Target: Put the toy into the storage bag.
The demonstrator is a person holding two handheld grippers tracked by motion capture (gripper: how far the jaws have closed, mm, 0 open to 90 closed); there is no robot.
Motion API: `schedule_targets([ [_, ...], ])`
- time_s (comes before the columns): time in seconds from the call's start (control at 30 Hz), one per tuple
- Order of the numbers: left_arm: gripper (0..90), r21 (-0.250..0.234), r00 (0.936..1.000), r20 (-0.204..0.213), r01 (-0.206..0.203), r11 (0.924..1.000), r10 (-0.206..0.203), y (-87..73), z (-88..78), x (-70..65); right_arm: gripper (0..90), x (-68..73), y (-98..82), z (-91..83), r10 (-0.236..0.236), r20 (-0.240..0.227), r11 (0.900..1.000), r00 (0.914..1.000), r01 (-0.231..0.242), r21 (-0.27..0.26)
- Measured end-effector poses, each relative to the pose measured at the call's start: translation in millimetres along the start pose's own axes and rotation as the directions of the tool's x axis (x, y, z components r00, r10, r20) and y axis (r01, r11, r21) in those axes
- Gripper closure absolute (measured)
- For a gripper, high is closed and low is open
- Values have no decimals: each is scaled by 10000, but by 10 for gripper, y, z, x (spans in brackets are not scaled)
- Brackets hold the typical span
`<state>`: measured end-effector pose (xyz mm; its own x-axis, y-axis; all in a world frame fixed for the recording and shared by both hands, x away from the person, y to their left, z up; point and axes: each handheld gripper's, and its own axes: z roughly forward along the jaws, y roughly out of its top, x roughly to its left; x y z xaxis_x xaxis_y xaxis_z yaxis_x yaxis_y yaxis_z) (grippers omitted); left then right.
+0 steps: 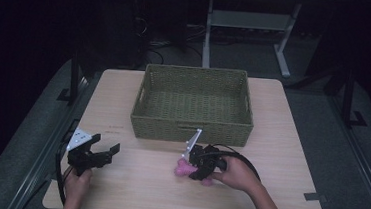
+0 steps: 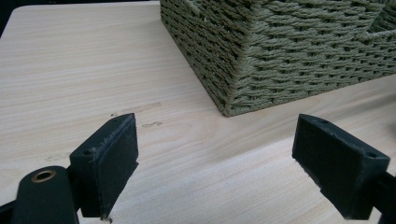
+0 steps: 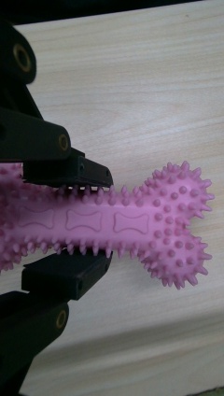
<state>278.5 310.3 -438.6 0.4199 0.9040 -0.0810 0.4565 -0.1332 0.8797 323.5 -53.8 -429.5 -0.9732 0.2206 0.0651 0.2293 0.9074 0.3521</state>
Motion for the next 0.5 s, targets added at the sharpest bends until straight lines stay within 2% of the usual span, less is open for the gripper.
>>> schedule_targets([
  [0.1, 139, -13, 10000, 11, 0, 10000, 0, 1, -4, 2, 579, -5, -11, -75, -136, 131, 9998, 9998, 135, 117],
  [0.2, 139, 16, 10000, 16, 40, 10000, -40, -1, -1, 5, 579, -38, -42, -159, -99, -110, 9999, 9999, 98, -61],
  [0.43, 139, -19, 10000, -7, 43, 10000, -43, -3, -10, 3, 578, -100, -87, -294, -159, -321, 9997, 9994, 153, -209],
  [0.5, 139, -23, 10000, -14, 66, 10000, -66, -2, -8, 9, 578, -130, -102, -347, -118, -510, 9988, 9986, 93, -483],
])
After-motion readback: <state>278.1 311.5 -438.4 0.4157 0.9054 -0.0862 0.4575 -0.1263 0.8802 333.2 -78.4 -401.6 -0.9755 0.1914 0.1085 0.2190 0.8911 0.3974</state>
